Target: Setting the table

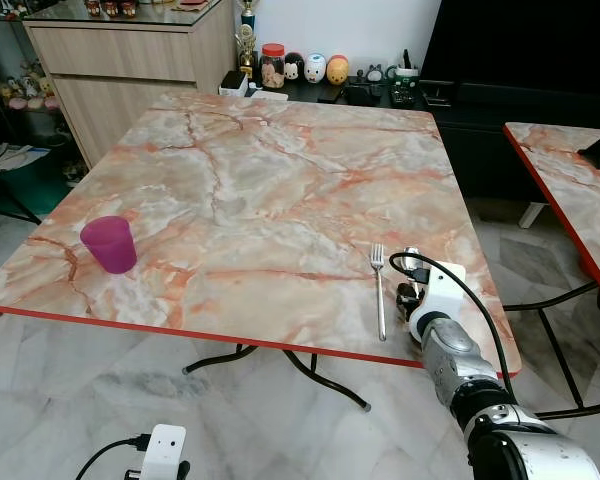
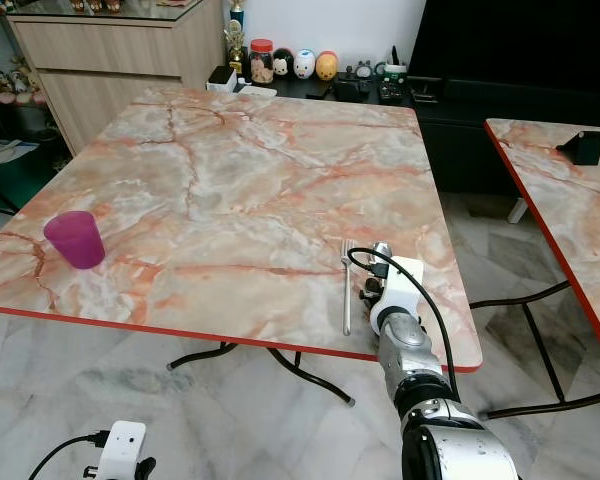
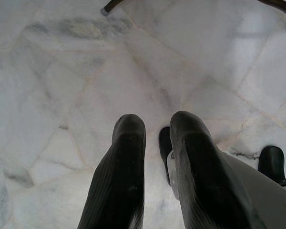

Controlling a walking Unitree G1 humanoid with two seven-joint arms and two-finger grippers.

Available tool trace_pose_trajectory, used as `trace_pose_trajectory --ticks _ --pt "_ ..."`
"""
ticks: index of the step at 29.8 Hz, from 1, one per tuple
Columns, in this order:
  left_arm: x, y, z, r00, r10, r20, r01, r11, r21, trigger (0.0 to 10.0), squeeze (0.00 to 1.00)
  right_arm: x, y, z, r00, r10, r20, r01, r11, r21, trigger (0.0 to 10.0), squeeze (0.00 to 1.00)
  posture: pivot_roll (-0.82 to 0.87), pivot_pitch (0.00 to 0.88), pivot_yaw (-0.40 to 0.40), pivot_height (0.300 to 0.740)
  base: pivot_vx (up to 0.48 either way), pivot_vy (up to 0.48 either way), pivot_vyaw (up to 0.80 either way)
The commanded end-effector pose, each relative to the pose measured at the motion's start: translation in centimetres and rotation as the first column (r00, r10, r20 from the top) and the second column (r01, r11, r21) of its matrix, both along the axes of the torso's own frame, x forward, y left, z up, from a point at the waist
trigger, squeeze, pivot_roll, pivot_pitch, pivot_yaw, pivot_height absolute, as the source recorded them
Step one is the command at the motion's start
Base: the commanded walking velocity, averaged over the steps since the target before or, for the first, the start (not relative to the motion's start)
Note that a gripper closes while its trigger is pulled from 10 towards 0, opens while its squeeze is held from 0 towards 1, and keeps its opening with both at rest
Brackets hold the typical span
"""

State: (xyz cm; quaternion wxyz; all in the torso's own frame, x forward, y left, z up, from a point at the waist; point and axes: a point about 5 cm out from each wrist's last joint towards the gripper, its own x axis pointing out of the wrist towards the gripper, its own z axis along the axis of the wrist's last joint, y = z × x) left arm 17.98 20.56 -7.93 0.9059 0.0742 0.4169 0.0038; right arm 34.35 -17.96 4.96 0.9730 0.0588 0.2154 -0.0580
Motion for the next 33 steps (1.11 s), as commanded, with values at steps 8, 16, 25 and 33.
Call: trace_pose_trajectory --ticks 8,16,25,33 --pt "-0.6 -0.2 -0.4 0.999 -0.018 -0.037 0.017 1.0 -0.011 10.0 0.0 -0.8 -0.1 -1.2 0.999 -0.01 -0.048 0.01 1.0 -0.003 0.0 0.0 0.07 0.0 -0.042 0.731 0.0 0.0 0.0" --pt "-0.6 -0.2 -0.4 0.999 -0.025 -0.037 0.024 1.0 -0.015 10.0 0.0 -1.1 -0.7 -1.3 0.998 -0.05 -0.046 0.049 0.999 -0.018 0.0 0.0 0.07 0.0 -0.041 0.731 0.0 0.0 0.0" --pt "-0.8 0.0 -0.4 0.999 -0.019 -0.04 0.019 1.0 -0.009 10.0 0.0 -0.8 -1.8 0.0 0.985 -0.14 0.099 0.147 0.986 -0.074 2.8 0.0 0.07 0.0 -0.042 0.731 0.0 0.0 0.0" --pt "-0.8 0.1 -0.4 0.999 -0.005 -0.033 0.006 1.0 0.009 10.0 0.0 -1.2 -1.9 1.6 0.95 -0.051 0.309 0.098 0.985 -0.14 10.0 0.0 0.07 0.0 -0.044 0.731 0.0 0.0 0.0"
